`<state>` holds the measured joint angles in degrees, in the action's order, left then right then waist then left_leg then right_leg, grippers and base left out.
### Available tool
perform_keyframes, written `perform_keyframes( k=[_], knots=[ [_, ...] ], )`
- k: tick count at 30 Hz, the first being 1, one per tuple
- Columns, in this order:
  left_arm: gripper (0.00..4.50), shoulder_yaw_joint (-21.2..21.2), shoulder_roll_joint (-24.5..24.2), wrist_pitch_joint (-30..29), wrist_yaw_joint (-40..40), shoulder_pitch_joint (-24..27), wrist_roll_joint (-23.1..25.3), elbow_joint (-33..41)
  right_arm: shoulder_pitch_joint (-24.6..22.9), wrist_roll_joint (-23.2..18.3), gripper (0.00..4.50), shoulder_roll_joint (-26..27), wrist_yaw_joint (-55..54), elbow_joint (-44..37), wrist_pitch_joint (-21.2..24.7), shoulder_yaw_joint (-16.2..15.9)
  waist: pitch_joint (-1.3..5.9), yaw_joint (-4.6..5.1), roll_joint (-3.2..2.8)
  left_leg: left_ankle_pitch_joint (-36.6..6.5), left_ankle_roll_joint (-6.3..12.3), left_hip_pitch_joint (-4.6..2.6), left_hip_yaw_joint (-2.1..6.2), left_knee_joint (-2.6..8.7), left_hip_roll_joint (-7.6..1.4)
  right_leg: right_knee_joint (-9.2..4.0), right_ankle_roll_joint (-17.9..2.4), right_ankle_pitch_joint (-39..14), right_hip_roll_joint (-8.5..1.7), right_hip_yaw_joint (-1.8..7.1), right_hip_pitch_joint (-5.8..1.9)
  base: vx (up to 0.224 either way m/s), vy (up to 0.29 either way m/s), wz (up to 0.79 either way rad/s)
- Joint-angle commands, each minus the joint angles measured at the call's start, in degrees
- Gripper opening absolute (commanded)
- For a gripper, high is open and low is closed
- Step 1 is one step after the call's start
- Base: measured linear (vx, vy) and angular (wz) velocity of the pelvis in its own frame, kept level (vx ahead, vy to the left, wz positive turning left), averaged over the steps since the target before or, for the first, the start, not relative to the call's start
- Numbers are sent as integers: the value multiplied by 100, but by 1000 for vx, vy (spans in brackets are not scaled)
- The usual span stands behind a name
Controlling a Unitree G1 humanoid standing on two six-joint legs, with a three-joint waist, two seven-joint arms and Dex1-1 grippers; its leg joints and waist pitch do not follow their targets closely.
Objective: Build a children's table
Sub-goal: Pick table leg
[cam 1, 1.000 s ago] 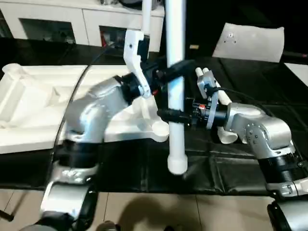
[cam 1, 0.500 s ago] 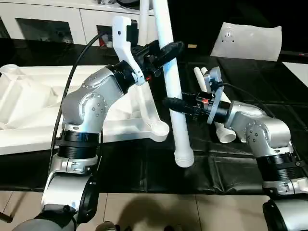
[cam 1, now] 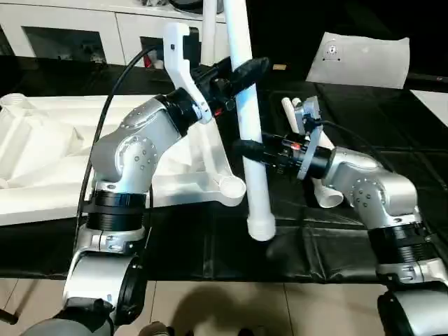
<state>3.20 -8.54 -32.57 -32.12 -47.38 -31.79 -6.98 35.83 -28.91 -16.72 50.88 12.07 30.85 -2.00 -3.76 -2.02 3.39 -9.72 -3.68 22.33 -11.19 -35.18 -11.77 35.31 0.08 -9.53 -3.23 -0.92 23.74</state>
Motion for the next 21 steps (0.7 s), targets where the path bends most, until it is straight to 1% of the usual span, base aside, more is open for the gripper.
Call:
perform_keyframes(
  k=[1,3,5,8,9,12,14,15,18,19,20,21],
  knots=[
    [229,-262,-60,218,-92,30,305,198,81,87,167,21,-100,13,-336,161,455,-3,-7,-1017,-9,-127,59,367,-101,-421,-934,-1551,-304,121,-259,0,0,0],
    [229,-442,-181,397,-149,50,545,227,52,89,167,53,-82,-1,-455,170,455,2,-4,-1019,-6,-124,60,368,-100,-419,-922,-1532,-301,122,-264,0,0,0],
    [230,-621,-297,711,-241,106,799,287,-3,102,167,105,-104,-11,-606,192,458,5,-11,-1040,-14,-129,58,368,-102,-413,-910,-1544,-302,125,-261,0,0,0],
    [196,-586,-276,719,-269,182,726,409,-92,156,167,142,-111,-6,-752,171,453,10,-14,-1015,-37,-121,53,373,-101,-395,-981,-1398,-294,128,-261,0,0,0],
    [193,-619,-302,710,-293,203,741,434,-123,168,166,149,-108,-12,-780,165,449,13,-14,-1056,-41,-124,49,374,-98,-401,-997,-1419,-291,126,-258,0,0,0],
    [185,-639,-309,723,-348,258,749,475,-185,214,166,172,-105,4,-881,145,445,19,-18,-1162,-55,-134,52,379,-95,-418,-965,-1579,-288,125,-248,0,0,0],
    [183,-628,-294,757,-359,279,741,486,-201,239,166,176,-101,41,-950,128,440,30,-12,-1203,-75,-119,60,384,-94,-422,-931,-1677,-291,124,-255,0,0,0],
    [182,-628,-294,757,-359,279,741,486,-201,239,166,176,-101,41,-950,128,433,38,-13,-1256,-87,-124,60,385,-92,-439,-902,-1779,-292,123,-244,0,0,0],
    [179,-492,-191,542,-295,297,477,517,-199,286,166,197,-109,97,-1040,146,437,47,-14,-1281,-92,-126,59,381,-90,-442,-889,-1823,-287,127,-237,0,0,0],
    [179,-240,-46,67,-102,280,62,541,-197,297,166,214,-115,115,-1083,164,440,49,-14,-1285,-110,-131,48,368,-88,-428,-925,-1793,-286,129,-232,0,0,0],
    [177,-115,32,-79,8,260,-98,531,-194,293,166,218,-117,122,-1095,172,439,43,-17,-1272,-115,-135,48,366,-87,-423,-956,-1763,-285,127,-230,0,0,0],
    [175,-77,56,-117,40,254,-143,527,-193,292,166,219,-118,126,-1102,174,438,38,-12,-1257,-93,-128,49,367,-81,-434,-987,-1733,-277,123,-236,0,0,0]
  ],
)
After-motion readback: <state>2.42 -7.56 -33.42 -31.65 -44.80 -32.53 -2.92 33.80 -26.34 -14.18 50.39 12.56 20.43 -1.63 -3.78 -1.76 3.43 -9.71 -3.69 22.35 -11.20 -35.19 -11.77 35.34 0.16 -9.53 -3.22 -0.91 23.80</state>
